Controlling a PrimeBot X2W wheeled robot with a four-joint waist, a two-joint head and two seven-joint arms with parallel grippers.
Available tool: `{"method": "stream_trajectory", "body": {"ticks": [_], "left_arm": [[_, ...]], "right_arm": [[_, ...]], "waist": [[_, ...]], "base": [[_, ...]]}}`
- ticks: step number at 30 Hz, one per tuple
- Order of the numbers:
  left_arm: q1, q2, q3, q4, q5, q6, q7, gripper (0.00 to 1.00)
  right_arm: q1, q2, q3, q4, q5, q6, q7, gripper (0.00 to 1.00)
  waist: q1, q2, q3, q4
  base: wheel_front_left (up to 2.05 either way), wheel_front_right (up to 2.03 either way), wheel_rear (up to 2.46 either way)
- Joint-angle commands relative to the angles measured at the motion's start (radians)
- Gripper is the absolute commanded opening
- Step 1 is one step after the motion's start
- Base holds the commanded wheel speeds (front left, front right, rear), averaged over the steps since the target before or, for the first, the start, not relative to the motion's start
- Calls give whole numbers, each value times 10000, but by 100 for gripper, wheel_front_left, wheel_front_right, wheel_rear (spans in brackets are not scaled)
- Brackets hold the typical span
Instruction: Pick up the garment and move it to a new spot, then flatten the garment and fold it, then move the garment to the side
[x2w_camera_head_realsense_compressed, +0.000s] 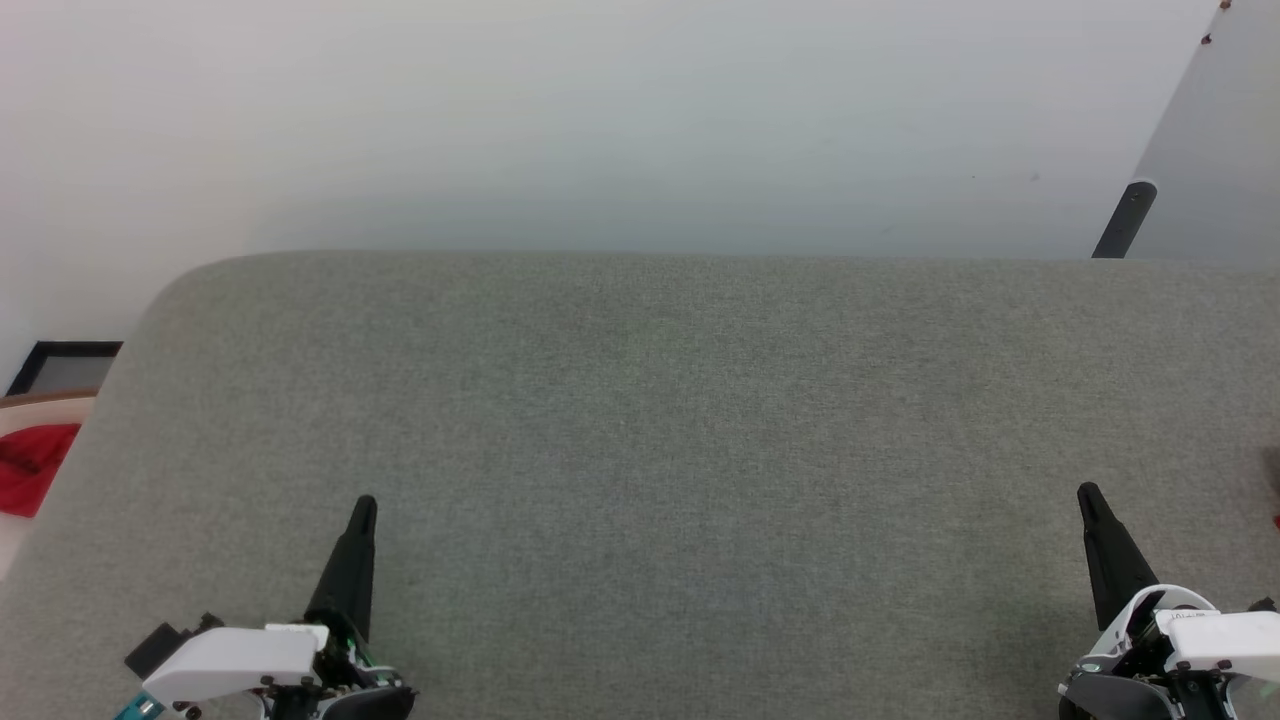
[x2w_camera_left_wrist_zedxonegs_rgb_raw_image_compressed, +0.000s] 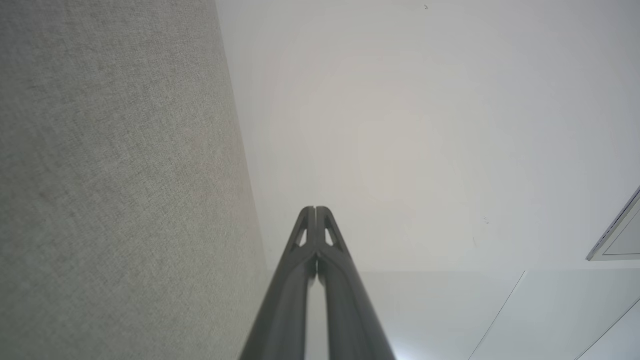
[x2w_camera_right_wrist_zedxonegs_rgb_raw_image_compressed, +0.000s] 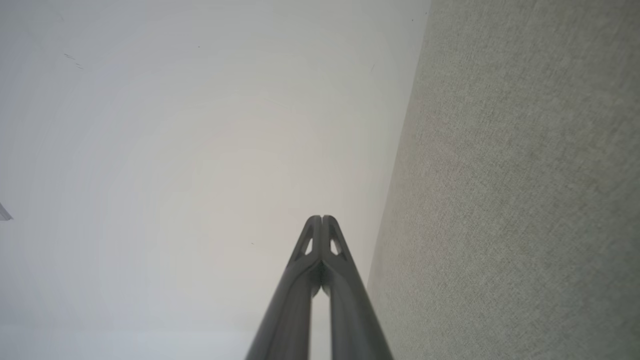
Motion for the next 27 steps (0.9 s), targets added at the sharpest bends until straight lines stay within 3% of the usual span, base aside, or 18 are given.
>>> {"method": "stream_trajectory", "body": {"ticks": [1,27], "left_arm": [[-101,-13,21,12,-29,-57,17,0],[-100,-13,17,11,-32,-57,14,0]], "right_arm": [[-29,32,3,2,36,-3,5,0],[-29,33,7,2,40,-3,1,0]], "waist": [[0,0,0,0],[0,0,0,0]], "base": [[0,0,0],[0,0,0]]}}
